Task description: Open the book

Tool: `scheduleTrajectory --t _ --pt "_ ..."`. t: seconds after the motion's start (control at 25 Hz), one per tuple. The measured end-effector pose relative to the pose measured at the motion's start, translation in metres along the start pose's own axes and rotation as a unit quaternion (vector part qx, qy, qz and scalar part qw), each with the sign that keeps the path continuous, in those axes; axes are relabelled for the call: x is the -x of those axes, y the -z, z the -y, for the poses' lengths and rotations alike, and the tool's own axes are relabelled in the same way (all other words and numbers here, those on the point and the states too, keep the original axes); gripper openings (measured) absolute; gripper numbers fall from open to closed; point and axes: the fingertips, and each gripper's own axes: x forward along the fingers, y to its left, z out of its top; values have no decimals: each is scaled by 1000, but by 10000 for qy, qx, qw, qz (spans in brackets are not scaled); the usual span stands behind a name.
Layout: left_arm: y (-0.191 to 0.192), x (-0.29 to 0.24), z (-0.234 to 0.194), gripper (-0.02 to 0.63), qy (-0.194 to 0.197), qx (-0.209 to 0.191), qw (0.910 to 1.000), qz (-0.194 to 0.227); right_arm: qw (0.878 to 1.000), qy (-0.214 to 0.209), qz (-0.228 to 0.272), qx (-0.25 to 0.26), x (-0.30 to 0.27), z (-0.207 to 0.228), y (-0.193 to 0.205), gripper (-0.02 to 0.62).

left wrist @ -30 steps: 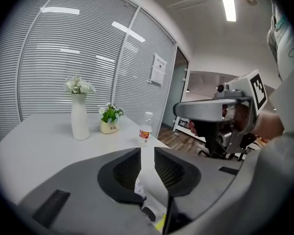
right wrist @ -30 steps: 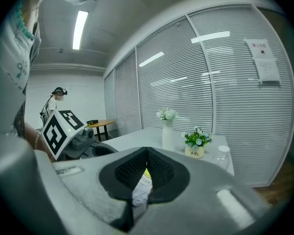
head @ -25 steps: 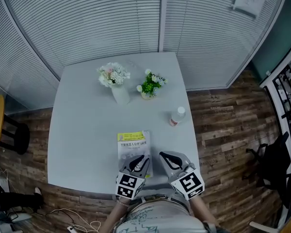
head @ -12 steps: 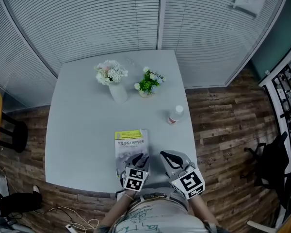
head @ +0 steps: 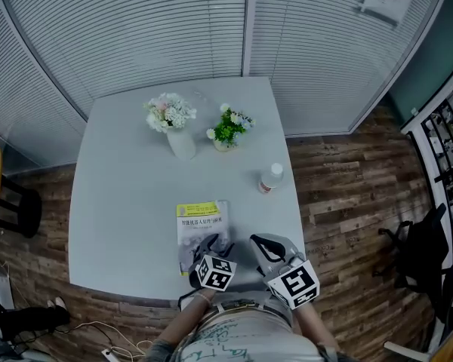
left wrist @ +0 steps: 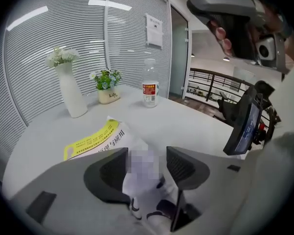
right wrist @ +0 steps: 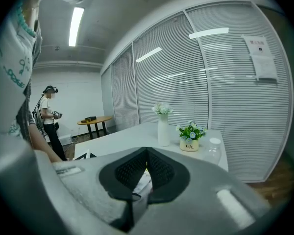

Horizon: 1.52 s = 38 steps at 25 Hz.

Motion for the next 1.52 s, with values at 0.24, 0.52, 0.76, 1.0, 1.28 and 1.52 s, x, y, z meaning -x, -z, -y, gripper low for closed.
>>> scheduleTrajectory --t 0.24,0.52,0.76,1.0,1.28,1.52 --pt "17 -4 -4 245 55 22 9994 -350 10000 -35 -30 -3 0 -2 1 2" --pt "16 10 -14 172 106 672 9976 -135 9999 -101 -52 75 0 -10 1 2" --pt "16 27 -21 112 47 929 9957 38 9998 -171 -83 105 5 -20 1 2" --pt "18 36 -29 78 -82 1036 9945 155 9998 -146 -43 121 8 -29 0 2" --pt "20 45 -37 55 -254 1141 9927 313 9998 -150 10 100 10 -37 1 2" --pt "16 52 -40 44 -35 1483 9884 335 9998 -45 64 159 8 -36 -5 2"
